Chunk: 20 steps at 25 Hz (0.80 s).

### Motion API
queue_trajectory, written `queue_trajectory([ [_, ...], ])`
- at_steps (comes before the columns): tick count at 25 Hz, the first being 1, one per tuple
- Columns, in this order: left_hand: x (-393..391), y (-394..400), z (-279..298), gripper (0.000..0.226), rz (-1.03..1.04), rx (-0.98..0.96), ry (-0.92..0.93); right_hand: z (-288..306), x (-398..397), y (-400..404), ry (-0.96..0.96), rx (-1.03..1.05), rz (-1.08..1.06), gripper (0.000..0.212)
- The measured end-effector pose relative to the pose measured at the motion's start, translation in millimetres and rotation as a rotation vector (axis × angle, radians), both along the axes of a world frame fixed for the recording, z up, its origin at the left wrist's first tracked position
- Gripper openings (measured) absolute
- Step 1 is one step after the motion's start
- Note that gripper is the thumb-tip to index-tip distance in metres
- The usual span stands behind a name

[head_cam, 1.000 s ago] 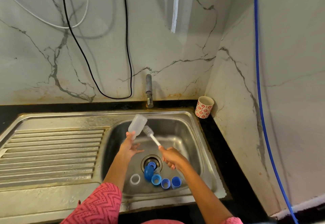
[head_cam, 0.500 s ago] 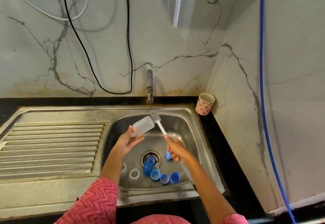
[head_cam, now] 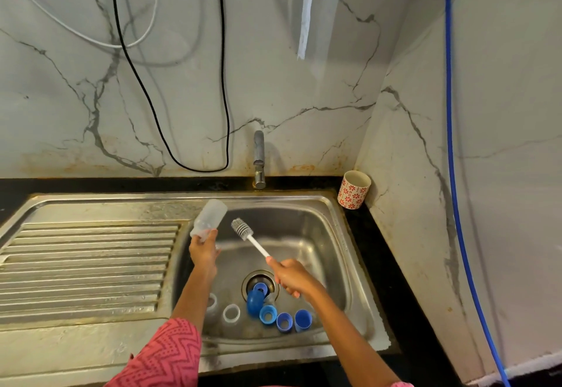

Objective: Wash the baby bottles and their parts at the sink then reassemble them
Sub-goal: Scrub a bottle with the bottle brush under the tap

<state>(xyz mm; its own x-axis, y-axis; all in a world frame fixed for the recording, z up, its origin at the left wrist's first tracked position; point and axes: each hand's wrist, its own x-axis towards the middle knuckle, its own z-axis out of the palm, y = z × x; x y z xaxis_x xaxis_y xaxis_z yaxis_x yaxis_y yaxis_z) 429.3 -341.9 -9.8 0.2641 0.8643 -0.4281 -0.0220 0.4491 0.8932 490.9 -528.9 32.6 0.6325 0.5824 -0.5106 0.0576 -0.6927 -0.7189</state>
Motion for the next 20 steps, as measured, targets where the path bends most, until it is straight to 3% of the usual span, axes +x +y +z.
queue_trajectory([
  [4,-4.5,-4.3,-4.3,0.02,-0.128,0.131,0.094,1.2,0.2,6.8,-0.038,0.043,-0.076,0.051],
  [7,-3.5,-8.2,1.2,0.024,-0.105,0.116,0.018,1.8,0.1,5.8,-0.043,0.029,-0.061,0.05],
  [9,1.2,-12.0,11.1,0.045,-0.138,0.023,-0.029,-3.6,-7.6,5.2,-0.043,-0.007,-0.029,0.05],
  [14,9.4,-16.7,24.1,0.095,-0.502,-0.096,-0.162,-5.2,-1.9,8.0,-0.103,0.021,-0.077,0.05],
  [16,10.8,-7.3,23.4,0.088,-0.543,0.088,0.085,2.4,6.6,6.2,-0.215,0.033,-0.045,0.052],
  [18,10.8,6.9,23.2,0.073,-0.589,0.43,0.471,11.5,11.6,2.4,-0.346,-0.039,0.042,0.053],
  [20,8.6,18.6,27.6,0.055,-0.69,0.818,0.736,15.1,13.4,0.0,-0.514,-0.18,0.181,0.051],
])
